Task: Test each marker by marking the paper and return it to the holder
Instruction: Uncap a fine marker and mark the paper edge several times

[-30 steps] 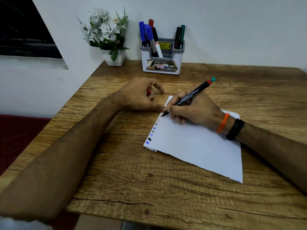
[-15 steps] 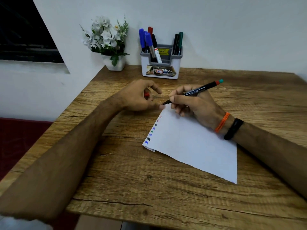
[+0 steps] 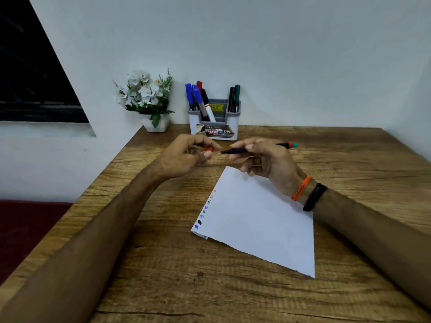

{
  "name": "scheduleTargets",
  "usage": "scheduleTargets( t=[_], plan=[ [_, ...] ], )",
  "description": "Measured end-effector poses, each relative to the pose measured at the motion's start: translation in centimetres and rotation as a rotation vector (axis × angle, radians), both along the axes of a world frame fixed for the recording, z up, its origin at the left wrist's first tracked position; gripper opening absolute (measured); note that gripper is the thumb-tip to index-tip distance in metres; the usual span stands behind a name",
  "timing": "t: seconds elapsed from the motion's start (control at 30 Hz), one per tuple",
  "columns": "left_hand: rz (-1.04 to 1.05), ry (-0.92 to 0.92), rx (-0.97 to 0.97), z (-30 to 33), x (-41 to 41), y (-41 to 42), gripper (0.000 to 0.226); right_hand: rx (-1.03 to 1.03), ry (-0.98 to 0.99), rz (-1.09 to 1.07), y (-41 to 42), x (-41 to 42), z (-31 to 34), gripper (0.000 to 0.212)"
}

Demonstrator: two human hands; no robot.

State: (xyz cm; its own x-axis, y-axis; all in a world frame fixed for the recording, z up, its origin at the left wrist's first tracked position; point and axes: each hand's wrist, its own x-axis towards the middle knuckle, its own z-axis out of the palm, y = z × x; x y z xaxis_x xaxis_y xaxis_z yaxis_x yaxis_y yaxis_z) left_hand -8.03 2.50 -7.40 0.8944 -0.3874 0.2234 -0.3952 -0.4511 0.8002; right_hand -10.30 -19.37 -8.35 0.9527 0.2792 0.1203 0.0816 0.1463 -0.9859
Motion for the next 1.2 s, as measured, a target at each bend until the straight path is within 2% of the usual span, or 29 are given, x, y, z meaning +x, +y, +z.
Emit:
scheduleTargets(
  t=[0.13,0.27,0.4,0.6,0.77,1.0,1.2],
  plan=[
    [0.011,0.032,-0.118,-0.1,0.1,0.1,0.023,-0.025,-0.029,-0.073,-0.4,0.3,0.1,0.017],
    [0.019,0.045,-0.183,-0.2,0.2,0.0,0.02,-0.069,-0.058,-0.123,-0.4,0.3,0.0,0.017],
    [0.002,0.04,-0.195,-0.3,0.2,-0.1,0.018,-0.076,-0.057,-0.114,-0.4,0.3,-0.1,0.015],
    [-0.012,0.017,-0.206,-0.5,0.1,-0.7,0.017,-0.024,-0.01,0.009,-0.6,0.4,-0.2,0.025],
    [0.056,-0.017,-0.239,-0.4,0.1,-0.7,0.023,-0.075,-0.075,-0.12,-0.2,0.5,-0.4,0.005],
    [0.081,0.005,-0.216,-0.6,0.1,-1.1,0.021,-0.101,-0.169,-0.167,-0.3,0.7,-1.0,0.015],
    [0.078,0.03,-0.207,-0.9,-0.2,-1.8,0.016,-0.12,-0.25,-0.155,-0.1,0.7,-1.5,0.014]
  ],
)
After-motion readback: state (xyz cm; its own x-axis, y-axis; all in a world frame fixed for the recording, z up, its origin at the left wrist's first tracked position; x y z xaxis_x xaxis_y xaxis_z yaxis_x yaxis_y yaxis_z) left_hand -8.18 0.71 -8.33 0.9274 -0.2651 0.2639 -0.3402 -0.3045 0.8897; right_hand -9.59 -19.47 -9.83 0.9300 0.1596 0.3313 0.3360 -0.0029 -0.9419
